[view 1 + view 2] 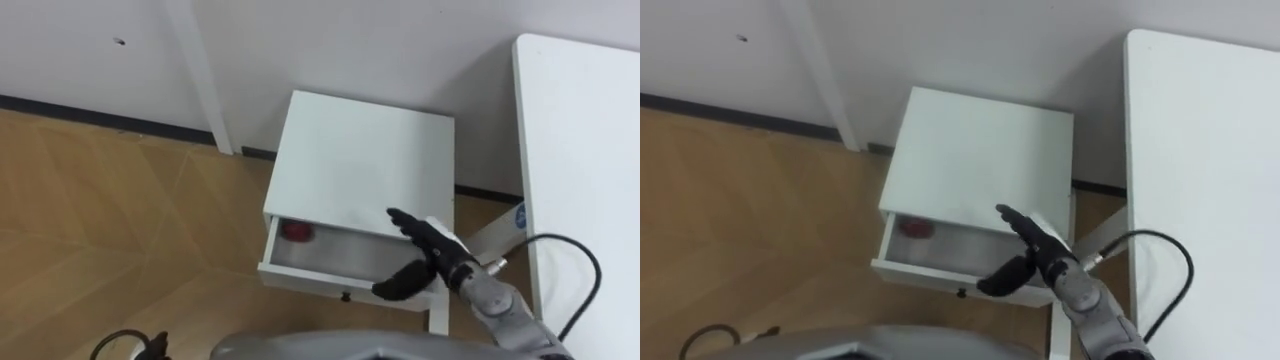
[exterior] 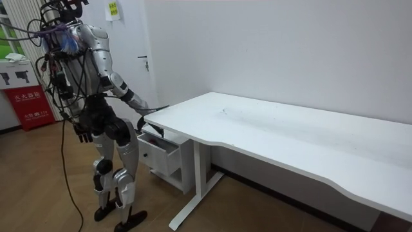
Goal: Put apple and close drawer
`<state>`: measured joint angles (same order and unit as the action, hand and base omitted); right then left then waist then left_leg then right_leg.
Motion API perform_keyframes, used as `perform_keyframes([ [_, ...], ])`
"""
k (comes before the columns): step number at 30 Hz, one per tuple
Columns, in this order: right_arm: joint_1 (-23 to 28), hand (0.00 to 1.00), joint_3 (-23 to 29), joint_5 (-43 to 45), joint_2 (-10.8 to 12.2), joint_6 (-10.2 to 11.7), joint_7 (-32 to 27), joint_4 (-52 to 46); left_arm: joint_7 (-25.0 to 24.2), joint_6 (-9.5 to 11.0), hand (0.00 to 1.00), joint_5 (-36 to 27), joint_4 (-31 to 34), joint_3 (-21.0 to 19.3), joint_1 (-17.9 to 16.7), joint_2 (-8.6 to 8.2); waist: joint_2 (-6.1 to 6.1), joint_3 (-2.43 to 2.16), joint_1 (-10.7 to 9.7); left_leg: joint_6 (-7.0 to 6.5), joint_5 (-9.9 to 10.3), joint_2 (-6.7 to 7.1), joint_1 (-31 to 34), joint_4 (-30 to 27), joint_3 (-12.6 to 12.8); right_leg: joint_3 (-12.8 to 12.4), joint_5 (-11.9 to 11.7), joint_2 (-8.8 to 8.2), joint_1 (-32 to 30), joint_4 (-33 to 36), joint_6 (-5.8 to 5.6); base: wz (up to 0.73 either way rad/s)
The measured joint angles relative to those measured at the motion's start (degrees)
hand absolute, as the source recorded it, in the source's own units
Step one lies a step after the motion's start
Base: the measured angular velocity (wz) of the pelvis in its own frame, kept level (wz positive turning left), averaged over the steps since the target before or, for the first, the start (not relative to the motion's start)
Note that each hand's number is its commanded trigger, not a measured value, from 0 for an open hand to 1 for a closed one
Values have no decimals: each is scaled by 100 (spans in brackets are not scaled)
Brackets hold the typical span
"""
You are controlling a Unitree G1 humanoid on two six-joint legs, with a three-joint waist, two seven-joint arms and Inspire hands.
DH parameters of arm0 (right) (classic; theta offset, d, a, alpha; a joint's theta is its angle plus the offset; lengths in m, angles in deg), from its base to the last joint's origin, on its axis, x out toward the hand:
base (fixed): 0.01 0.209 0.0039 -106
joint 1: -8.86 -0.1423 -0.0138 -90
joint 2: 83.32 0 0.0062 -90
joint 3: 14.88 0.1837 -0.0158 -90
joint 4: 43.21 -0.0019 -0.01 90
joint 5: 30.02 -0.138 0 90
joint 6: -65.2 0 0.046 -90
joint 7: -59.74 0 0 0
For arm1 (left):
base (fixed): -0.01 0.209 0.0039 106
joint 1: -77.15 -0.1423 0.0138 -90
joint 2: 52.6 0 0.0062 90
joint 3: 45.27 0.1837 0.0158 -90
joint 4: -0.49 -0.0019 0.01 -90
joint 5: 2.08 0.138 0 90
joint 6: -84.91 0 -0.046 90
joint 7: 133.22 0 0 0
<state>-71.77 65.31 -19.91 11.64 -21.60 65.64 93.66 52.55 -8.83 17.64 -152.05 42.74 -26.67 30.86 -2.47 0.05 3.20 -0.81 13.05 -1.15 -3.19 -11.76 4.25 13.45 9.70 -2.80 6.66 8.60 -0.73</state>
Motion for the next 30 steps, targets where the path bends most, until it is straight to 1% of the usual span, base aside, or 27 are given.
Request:
perform_keyframes([
  [2, 13, 0, 3, -219, 28, 3, -122, 244, 5, -4, 0, 12, -54, -27, -9, -3, 32, -8, -51, -29, 39, 8, 28, -82, 4, 96, 15, -34, 30, 38, -25, 23],
  [4, 18, 0, 324, -748, 153, 113, -168, 499, 16, 18, 0, 25, -114, -76, 13, -60, 101, -20, -240, -88, 133, 60, 103, -279, 24, 272, 90, -123, 6, 297, -138, 56],
  [5, 4, 0, 680, -1043, 182, 123, -239, 696, 14, 10, 0, 26, -191, -185, 111, -162, 173, -17, -321, -156, 183, 73, 150, -384, 94, 290, 184, -258, -180, 823, -279, 67],
  [6, 8, 0, 1073, -1351, 155, 127, -330, 911, 9, 20, 0, 26, -208, -240, 163, -228, 262, -38, -367, -224, 169, 126, 144, -395, 145, 239, 224, -459, -540, 1646, -334, 63],
  [7, 21, 0, 1270, -1479, 139, 118, -371, 1031, 5, 20, 0, 33, -221, -271, 188, -226, 282, -37, -392, -290, 132, 194, 131, -384, 176, 181, 220, -593, -772, 2176, -330, 57],
  [8, 89, 0, 1626, -1571, 70, 106, -455, 1285, 8, 24, 0, 87, -214, -442, 190, -191, 268, -37, -457, -408, 80, 353, 47, -371, 309, -117, 102, -855, -1343, 3201, -315, 37],
  [9, 155, 0, 1786, -1536, -141, 90, -577, 1658, 13, 14, 0, 122, -216, -504, 194, -175, 365, -57, -462, -537, 112, 423, 6, -409, 462, -494, -489, -958, -1911, 4165, -309, 17],
  [10, 157, 0, 1834, -1523, -240, 61, -657, 1858, 22, 13, 0, 122, -216, -514, 171, -170, 457, -54, -457, -588, 127, 408, 10, -449, 494, -669, -998, -941, -2251, 4584, -340, -35],
  [11, 158, 0, 1826, -1524, -346, -34, -826, 2053, 29, 12, 0, 92, -271, -502, 165, -91, 607, -39, -449, -672, 165, 333, 135, -559, 591, -1108, -1694, -787, -3048, 5553, -299, -55],
  [12, 201, 0, 1794, -1525, -323, -85, -911, 2171, 30, -7, 0, -22, -448, -478, 292, 78, 591, 46, -496, -755, 218, 301, 273, -744, 668, -1253, -1362, -701, -3943, 7280, -188, -49],
  [13, 258, 0, 1789, -1531, -304, -97, -911, 2243, 36, -34, 0, -90, -503, -470, 329, 133, 617, 48, -544, -765, 225, 266, 332, -828, 674, -1261, -1151, -668, -4324, 8030, -124, -16],
  [14, 381, 0, 1765, -1530, -268, -143, -929, 2339, 41, -107, 0, -177, -562, -462, 341, 200, 687, 70, -666, -798, 249, 151, 405, -913, 671, -1100, -828, -580, -4856, 9079, -45, 0],
  [15, 477, 0, 1749, -1532, -253, -208, -976, 2428, 36, -170, 0, -185, -596, -454, 343, 208, 753, 73, -778, -801, 298, 52, 462, -925, 656, -980, -643, -516, -5140, 9605, -65, 5],
  [16, 520, 0, 1719, -1542, -243, -241, -997, 2441, 29, -196, 0, -183, -599, -451, 357, 209, 756, 81, -819, -792, 328, 43, 468, -941, 643, -976, -581, -526, -5210, 9709, -73, 0],
  [17, 551, 0, 1661, -1586, -233, -367, -1026, 2523, 25, -225, 0, -161, -591, -452, 363, 201, 745, 94, -837, -806, 383, 56, 473, -1022, 640, -1052, -491, -557, -5163, 9638, -121, 4],
  [18, 540, 0, 1633, -1601, -232, -490, -1023, 2585, 25, -232, 0, -141, -561, -453, 313, 185, 699, 90, -864, -800, 437, 94, 464, -1089, 623, -1046, -473, -692, -4852, 9171, -148, 3],
  [19, 526, 0, 1613, -1597, -233, -535, -1027, 2609, 24, -230, 0, -142, -556, -452, 278, 177, 679, 86, -877, -814, 446, 110, 455, -1109, 618, -1016, -471, -758, -4617, 8764, -160, 5],
  [20, 488, 0, 1569, -1568, -229, -605, -1020, 2620, 24, -232, 0, -142, -552, -461, 242, 171, 628, 82, -875, -823, 452, 153, 445, -1118, 606, -966, -435, -809, -4045, 7648, -241, 4],
  [21, 433, 0, 1579, -1509, -228, -644, -1015, 2621, 24, -237, 0, -144, -544, -458, 150, 172, 556, 80, -877, -824, 450, 214, 442, -1095, 603, -887, -388, -845, -3309, 6276, -311, 0],
  [22, 407, 0, 1592, -1462, -227, -659, -1016, 2619, 25, -251, 0, -145, -542, -459, 103, 172, 518, 77, -869, -818, 447, 240, 438, -1077, 607, -845, -353, -829, -2945, 5576, -361, -5],
  [23, 350, 0, 1607, -1368, -227, -675, -1024, 2617, 32, -323, 0, -146, -535, -468, 26, 175, 440, 77, -806, -773, 420, 295, 413, -990, 637, -787, -284, -767, -2278, 4266, -425, -16],
  [24, 294, 0, 1607, -1304, -226, -681, -1045, 2618, 37, -399, 0, -156, -516, -464, 5, 169, 384, 71, -713, -682, 367, 311, 379, -857, 676, -722, -208, -667, -1723, 3225, -471, -19],
  [25, 257, 0, 1600, -1288, -224, -682, -1062, 2621, 46, -430, 0, -158, -472, -465, 0, 168, 356, 70, -641, -628, 334, 312, 370, -780, 683, -691, -178, -616, -1507, 2774, -481, -19],
  [27, 36, 0, 1591, -1228, -221, -688, -1098, 2617, 205, -454, 0, -218, -314, -462, 45, 183, 209, 8, -423, -343, 165, 325, 340, -439, 765, -721, -161, -477, -942, 1421, -481, -23],
  [28, -50, 0, 1591, -1237, -215, -682, -1107, 2616, 251, -452, 0, -229, -290, -463, 60, 197, 168, 9, -406, -285, 129, 337, 321, -347, 784, -728, -197, -464, -831, 1108, -470, -20],
  [29, -160, 0, 1591, -1241, -183, -624, -1111, 2614, 307, -440, 0, -225, -271, -470, 69, 238, 3, 15, -355, -193, 69, 385, 248, -199, 808, -735, -353, -427, -582, 583, -436, -13],
  [30, -198, 0, 1579, -1249, -146, -513, -1109, 2582, 361, -443, 0, -217, -275, -470, 86, 246, -104, 9, -298, -185, 60, 405, 172, -147, 822, -706, -462, -395, -354, 208, -432, -11],
])
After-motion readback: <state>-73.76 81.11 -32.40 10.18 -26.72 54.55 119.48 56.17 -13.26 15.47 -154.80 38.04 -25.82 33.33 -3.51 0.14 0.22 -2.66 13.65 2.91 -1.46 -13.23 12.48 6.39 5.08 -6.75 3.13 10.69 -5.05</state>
